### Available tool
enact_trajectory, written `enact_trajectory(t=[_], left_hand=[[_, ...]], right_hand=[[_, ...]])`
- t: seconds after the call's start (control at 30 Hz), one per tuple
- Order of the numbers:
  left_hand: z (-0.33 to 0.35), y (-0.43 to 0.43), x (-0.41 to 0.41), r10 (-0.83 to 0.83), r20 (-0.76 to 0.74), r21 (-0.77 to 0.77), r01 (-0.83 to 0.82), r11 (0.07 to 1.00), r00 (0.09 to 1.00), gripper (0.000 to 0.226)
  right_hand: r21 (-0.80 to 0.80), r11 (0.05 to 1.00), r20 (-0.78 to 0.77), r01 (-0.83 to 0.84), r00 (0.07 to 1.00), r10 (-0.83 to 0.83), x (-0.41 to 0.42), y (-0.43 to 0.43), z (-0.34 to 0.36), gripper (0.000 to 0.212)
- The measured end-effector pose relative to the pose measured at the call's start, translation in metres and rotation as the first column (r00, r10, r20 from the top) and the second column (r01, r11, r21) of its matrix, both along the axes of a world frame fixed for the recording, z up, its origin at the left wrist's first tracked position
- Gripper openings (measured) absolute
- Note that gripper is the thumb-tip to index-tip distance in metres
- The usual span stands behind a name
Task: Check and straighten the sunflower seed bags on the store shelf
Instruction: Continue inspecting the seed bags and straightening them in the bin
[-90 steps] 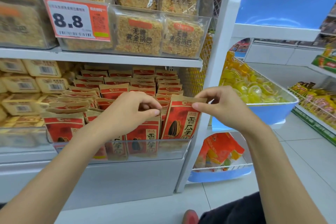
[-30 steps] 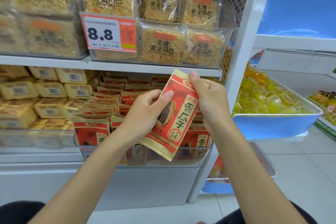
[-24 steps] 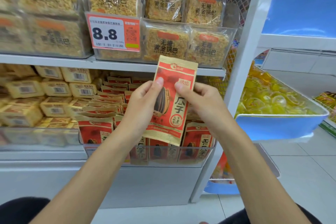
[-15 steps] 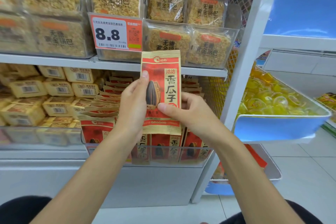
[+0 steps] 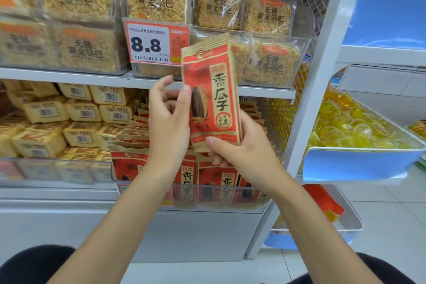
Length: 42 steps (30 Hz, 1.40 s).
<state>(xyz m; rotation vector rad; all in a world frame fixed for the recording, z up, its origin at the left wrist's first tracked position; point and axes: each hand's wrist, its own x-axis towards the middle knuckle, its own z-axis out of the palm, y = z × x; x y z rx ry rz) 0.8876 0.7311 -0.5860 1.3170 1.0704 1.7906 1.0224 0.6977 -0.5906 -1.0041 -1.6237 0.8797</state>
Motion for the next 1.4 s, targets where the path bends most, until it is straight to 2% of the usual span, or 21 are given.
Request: enact_trajectory(t=[0.03, 0.1, 0.17, 0.23, 0.27, 0.33, 0.43, 0.5, 0.6, 0.77, 0.83, 0.9, 1.03, 1.27, 1.4], left_hand=[[0.001, -0.001, 0.000, 0.021, -0.013, 0.040, -0.020, 0.999, 1.000, 0.037], [0.004, -0.007, 0.004, -0.123, 0.010, 0.083, 0.121, 0.989, 0.992, 0.039], [0.006, -0.014, 0.011, -0.330, 0.053, 0.048, 0.327, 0.944, 0.943, 0.053], [0.007, -0.015, 0.016, -0.388, 0.089, -0.005, 0.390, 0.921, 0.918, 0.056], [0.007, -0.015, 0.016, -0.381, 0.121, -0.027, 0.387, 0.922, 0.916, 0.050], [0.006, -0.011, 0.013, -0.365, 0.222, -0.081, 0.390, 0.917, 0.904, 0.035], [0.003, -0.008, 0.009, -0.380, 0.349, -0.156, 0.453, 0.878, 0.857, 0.033], [0.000, -0.007, 0.009, -0.391, 0.294, -0.176, 0.451, 0.875, 0.872, 0.032], [-0.004, -0.006, 0.009, -0.388, 0.203, -0.187, 0.425, 0.886, 0.899, 0.031], [-0.007, -0.004, 0.008, -0.395, 0.156, -0.228, 0.422, 0.877, 0.905, 0.029], [-0.008, -0.003, 0.008, -0.403, 0.170, -0.257, 0.436, 0.863, 0.899, 0.027], [-0.009, -0.002, 0.006, -0.432, 0.153, -0.259, 0.458, 0.851, 0.889, 0.027], [-0.008, -0.003, 0.004, -0.525, 0.051, -0.239, 0.521, 0.820, 0.850, 0.025], [-0.008, -0.002, 0.001, -0.571, -0.019, -0.263, 0.547, 0.795, 0.821, 0.025], [-0.005, -0.004, -0.004, -0.637, -0.018, -0.305, 0.603, 0.737, 0.770, 0.027]], right_hand=[[0.070, 0.994, 0.042, 0.090, 0.995, -0.093, 0.002, 0.000, 0.001, 0.038], [0.284, 0.927, 0.275, 0.245, 0.905, -0.324, 0.006, 0.003, 0.002, 0.054], [0.491, 0.838, 0.449, 0.238, 0.755, -0.477, 0.007, 0.004, 0.002, 0.067], [0.564, 0.801, 0.460, 0.201, 0.729, -0.506, 0.007, 0.002, 0.001, 0.068], [0.553, 0.810, 0.450, 0.194, 0.749, -0.487, 0.008, 0.001, 0.002, 0.069], [0.430, 0.882, 0.403, 0.193, 0.833, -0.379, 0.011, 0.000, 0.004, 0.067], [0.220, 0.954, 0.278, 0.202, 0.925, -0.260, 0.017, 0.003, 0.006, 0.069], [0.142, 0.972, 0.268, 0.189, 0.938, -0.221, 0.017, 0.004, 0.005, 0.078], [0.166, 0.967, 0.277, 0.193, 0.932, -0.234, 0.014, 0.005, -0.001, 0.075], [0.109, 0.975, 0.266, 0.192, 0.940, -0.214, 0.020, 0.012, -0.003, 0.082], [0.050, 0.988, 0.239, 0.144, 0.959, -0.152, 0.025, 0.012, -0.001, 0.073], [0.011, 0.995, 0.173, 0.101, 0.980, -0.101, 0.028, 0.011, 0.001, 0.055], [-0.009, 0.994, -0.076, 0.110, 0.991, -0.110, 0.032, 0.011, 0.007, 0.011], [-0.012, 0.996, -0.064, 0.084, 0.994, -0.085, 0.037, 0.013, 0.006, 0.010], [-0.041, 0.993, -0.188, 0.114, 0.975, -0.119, 0.037, 0.014, 0.007, 0.013]])
